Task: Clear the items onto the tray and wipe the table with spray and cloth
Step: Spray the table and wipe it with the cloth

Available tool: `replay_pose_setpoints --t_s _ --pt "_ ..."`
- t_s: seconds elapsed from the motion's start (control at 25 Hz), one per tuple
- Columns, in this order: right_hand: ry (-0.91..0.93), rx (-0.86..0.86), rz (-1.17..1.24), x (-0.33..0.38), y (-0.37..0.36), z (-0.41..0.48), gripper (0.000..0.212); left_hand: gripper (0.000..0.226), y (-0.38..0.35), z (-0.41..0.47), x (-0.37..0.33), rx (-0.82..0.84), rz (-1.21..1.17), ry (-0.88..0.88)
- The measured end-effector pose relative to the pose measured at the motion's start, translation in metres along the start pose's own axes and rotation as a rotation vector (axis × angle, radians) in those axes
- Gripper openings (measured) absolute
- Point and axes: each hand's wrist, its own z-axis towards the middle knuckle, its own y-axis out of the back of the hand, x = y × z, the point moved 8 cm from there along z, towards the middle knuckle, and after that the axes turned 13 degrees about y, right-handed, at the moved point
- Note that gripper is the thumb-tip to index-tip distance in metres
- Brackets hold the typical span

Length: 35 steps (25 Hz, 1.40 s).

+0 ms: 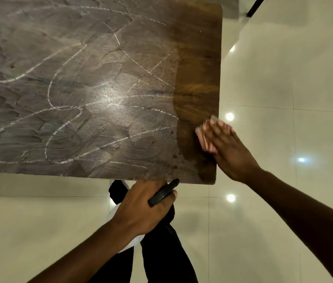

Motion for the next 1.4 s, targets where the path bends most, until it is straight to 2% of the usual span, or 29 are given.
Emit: replay_pose_setpoints --t_s 0.08,0.16,0.32,0.36,0.44,0.52,0.68,0.76,0.8,0.88,0.96,1.0,1.08,1.2,1.28,1.32,1.36,1.4 --pt "-0.12 -0.069 0.053 0.008 -0.001 0.013 0.069 0.036 0.008 -0.001 0.002 -0.036 0.033 0.014" --pt "-0.094 -0.059 -0.035 0.036 -0.023 -0.004 0.071 0.04 0.017 -0.001 0.001 -0.061 0.08 0.011" --pt "0.37 0.137 -0.27 0.091 -0.068 -0.07 0.073 0.047 0.033 0.003 -0.001 -0.076 0.104 0.056" --pt "0.453 0.168 -0.296 0.087 -0.065 -0.073 0.073 0.047 0.037 0.004 -0.002 -0.079 0.101 0.055" --pt "0.499 0.193 -0.312 0.072 -0.05 -0.053 0.07 0.048 0.046 0.005 -0.003 -0.09 0.096 0.055" --pt "0.367 0.154 -0.252 0.056 -0.032 -0.016 0.072 0.051 0.052 0.007 -0.002 -0.107 0.106 0.056" --pt "-0.052 -0.035 -0.037 0.047 -0.014 0.055 0.072 0.047 0.065 0.012 0.001 -0.153 0.047 0.075" --pt "-0.101 -0.057 -0.046 0.073 -0.029 0.05 0.074 0.052 0.075 0.015 0.002 -0.195 0.012 0.077" --pt "-0.025 -0.042 -0.087 0.093 -0.042 0.039 0.077 0.055 0.08 0.017 0.003 -0.214 0.004 0.076" --pt "0.26 0.038 -0.173 0.136 -0.068 0.01 0.078 0.057 0.09 0.021 0.002 -0.232 -0.003 0.075" --pt "0.475 0.108 -0.233 0.144 -0.071 0.001 0.076 0.056 0.097 0.026 -0.001 -0.239 -0.005 0.068" --pt "0.512 0.131 -0.242 0.134 -0.062 0.01 0.076 0.055 0.101 0.028 -0.002 -0.246 -0.008 0.067" --pt "0.443 0.114 -0.253 0.107 -0.038 0.043 0.082 0.054 0.108 0.034 -0.004 -0.252 -0.032 0.061" --pt "0.051 -0.015 -0.104 0.055 0.005 0.1 0.078 0.058 0.117 0.041 -0.004 -0.243 -0.041 0.058" --pt "-0.183 -0.116 -0.013 0.051 0.013 0.12 0.074 0.056 0.123 0.044 -0.003 -0.24 -0.049 0.068" --pt "-0.227 -0.141 -0.018 0.065 0.007 0.122 0.074 0.053 0.125 0.045 -0.004 -0.235 -0.062 0.073" --pt "-0.197 -0.141 -0.045 0.089 -0.006 0.118 0.075 0.049 0.128 0.047 -0.004 -0.232 -0.076 0.081" --pt "-0.089 -0.117 -0.071 0.12 -0.023 0.11 0.078 0.046 0.132 0.049 -0.005 -0.235 -0.084 0.091"
